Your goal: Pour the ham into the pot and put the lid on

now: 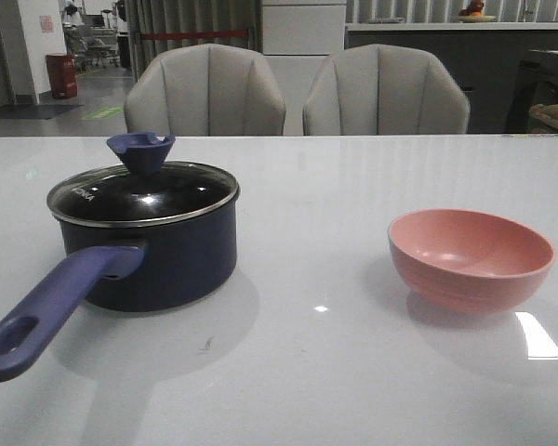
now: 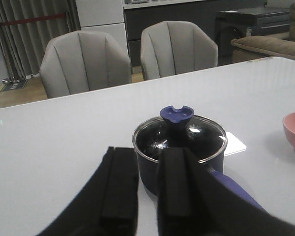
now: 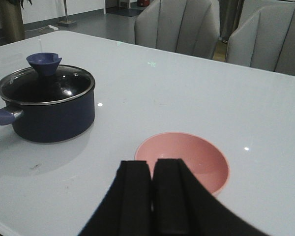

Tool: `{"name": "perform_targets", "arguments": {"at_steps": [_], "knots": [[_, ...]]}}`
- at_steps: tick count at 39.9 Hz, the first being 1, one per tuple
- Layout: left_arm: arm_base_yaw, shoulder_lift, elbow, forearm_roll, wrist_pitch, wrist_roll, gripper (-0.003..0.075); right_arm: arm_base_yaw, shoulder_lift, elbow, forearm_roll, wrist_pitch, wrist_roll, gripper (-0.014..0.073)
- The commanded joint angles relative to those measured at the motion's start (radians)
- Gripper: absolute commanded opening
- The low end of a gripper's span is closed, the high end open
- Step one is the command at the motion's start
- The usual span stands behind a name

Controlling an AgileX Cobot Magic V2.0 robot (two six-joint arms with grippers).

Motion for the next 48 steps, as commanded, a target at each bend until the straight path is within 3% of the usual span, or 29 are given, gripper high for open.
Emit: {"name": "perform_targets", "arguments": {"at_steps": [1, 26, 30, 41, 48], "knots": [[-0.001, 0.012, -0.023, -0.007, -0.085, 0.003, 0.0134, 0.000, 0.006, -0.027, 0.001, -0.068, -0.011, 0.0148], [-0.001, 0.014, -0.021, -0.013, -0.098, 0.003, 0.0134, 0.000, 0.006, -0.027, 0.001, -0.068, -0.011, 0.0148], [0.033, 0.014, 0.015, -0.018, -0.157, 0.003, 0.0134, 0.000, 0.006, -0.027, 0.001, -0.068, -0.011, 0.0148], [0.250, -0.001, 0.229, -0.039, -0.441, 0.003, 0.0133, 0.000, 0.006, -0.027, 0.001, -0.068, -0.011, 0.0148], [0.307, -0.025, 0.340, -0.041, -0.557, -0.016, 0.0133, 0.000, 0.006, -0.027, 0.001, -0.068, -0.011, 0.0148]]}}
